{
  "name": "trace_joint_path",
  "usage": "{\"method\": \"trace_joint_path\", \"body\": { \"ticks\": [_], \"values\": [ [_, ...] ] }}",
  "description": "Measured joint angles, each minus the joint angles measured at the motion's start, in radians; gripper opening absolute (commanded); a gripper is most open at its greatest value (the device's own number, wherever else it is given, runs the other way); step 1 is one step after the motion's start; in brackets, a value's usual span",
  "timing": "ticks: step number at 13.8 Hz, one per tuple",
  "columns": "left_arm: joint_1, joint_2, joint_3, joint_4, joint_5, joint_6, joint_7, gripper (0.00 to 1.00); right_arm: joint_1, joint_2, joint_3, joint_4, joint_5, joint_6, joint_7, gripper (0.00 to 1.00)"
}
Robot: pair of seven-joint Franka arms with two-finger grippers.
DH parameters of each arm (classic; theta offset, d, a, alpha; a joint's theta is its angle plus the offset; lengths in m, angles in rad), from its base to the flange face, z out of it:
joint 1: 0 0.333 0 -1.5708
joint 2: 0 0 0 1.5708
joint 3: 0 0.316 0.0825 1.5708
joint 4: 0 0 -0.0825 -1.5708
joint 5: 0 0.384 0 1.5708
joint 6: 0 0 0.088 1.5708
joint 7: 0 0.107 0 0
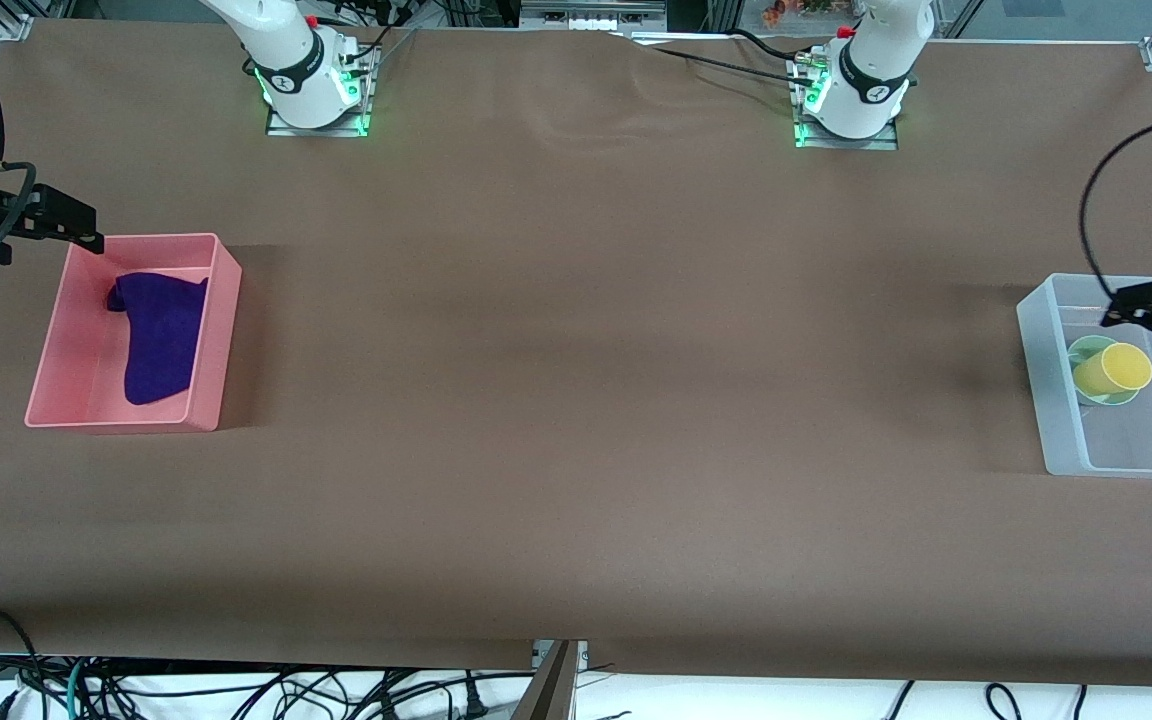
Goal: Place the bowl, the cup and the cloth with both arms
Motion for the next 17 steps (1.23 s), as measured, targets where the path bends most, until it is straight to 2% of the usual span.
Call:
{"method": "trace_joint_path", "body": {
  "ticks": [1,3,5,7,8,10,11,17],
  "values": [
    [-0.02,-0.015,-0.022,0.003,0.0,-0.01,-0.087,1.0,0.0,0.0,0.0,0.0,0.0,0.0,0.0,1.0],
    [-0.128,-0.051,0.013,0.002,-0.01,-0.011,-0.221,1.0,0.0,0.0,0.0,0.0,0.0,0.0,0.0,1.0],
    [-0.301,-0.109,0.165,-0.017,-0.104,0.043,-0.348,1.0,0.0,0.0,0.0,0.0,0.0,0.0,0.0,1.0],
    [-0.422,-0.214,0.319,-0.128,-0.211,0.172,-0.443,1.0,-0.001,0.0,-0.001,0.0,0.0,0.0,0.0,1.0],
    [-0.446,-0.275,0.351,-0.209,-0.221,0.234,-0.458,1.0,-0.001,0.0,-0.001,0.0,0.0,0.0,0.0,1.0],
    [-0.457,-0.371,0.365,-0.341,-0.221,0.292,-0.464,1.0,-0.001,0.0,-0.001,0.0,0.0,0.0,0.0,1.0],
    [-0.458,-0.394,0.365,-0.377,-0.221,0.298,-0.465,1.0,-0.001,0.0,-0.001,0.0,0.0,0.0,0.0,1.0],
    [-0.458,-0.404,0.371,-0.412,-0.214,0.258,-0.468,1.0,-0.001,0.0,-0.001,0.0,0.0,0.0,0.0,1.0]
  ]
}}
